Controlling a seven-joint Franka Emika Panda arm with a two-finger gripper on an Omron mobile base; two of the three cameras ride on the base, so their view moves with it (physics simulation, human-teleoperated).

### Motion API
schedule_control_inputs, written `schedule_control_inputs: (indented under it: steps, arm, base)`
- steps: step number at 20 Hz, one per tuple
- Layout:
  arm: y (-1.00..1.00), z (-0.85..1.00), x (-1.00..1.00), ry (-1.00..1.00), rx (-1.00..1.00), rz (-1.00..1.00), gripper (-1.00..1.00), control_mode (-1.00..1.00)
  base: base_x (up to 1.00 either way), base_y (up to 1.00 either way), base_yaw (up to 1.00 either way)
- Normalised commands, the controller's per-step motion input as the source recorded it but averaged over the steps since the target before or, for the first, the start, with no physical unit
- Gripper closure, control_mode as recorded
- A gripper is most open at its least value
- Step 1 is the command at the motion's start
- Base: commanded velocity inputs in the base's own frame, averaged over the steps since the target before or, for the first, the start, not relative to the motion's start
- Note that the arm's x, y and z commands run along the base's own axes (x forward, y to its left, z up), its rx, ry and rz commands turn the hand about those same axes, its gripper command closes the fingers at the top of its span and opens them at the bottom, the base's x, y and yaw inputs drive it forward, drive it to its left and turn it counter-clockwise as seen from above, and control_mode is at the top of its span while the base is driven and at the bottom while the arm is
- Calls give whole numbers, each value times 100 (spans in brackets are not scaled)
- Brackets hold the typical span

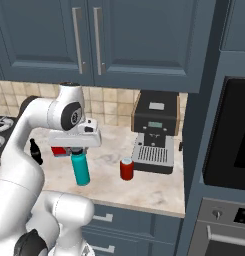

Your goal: Move the drinks to the dining counter.

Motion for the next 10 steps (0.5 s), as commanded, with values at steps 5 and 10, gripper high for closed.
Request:
schedule_control_inputs:
  steps: [5,10]
  arm:
    - [0,4,-17,-3,0,-1,100,-100]
    - [0,0,0,0,0,0,100,-100]
  base:
    - [0,0,0]
    - [0,0,0]
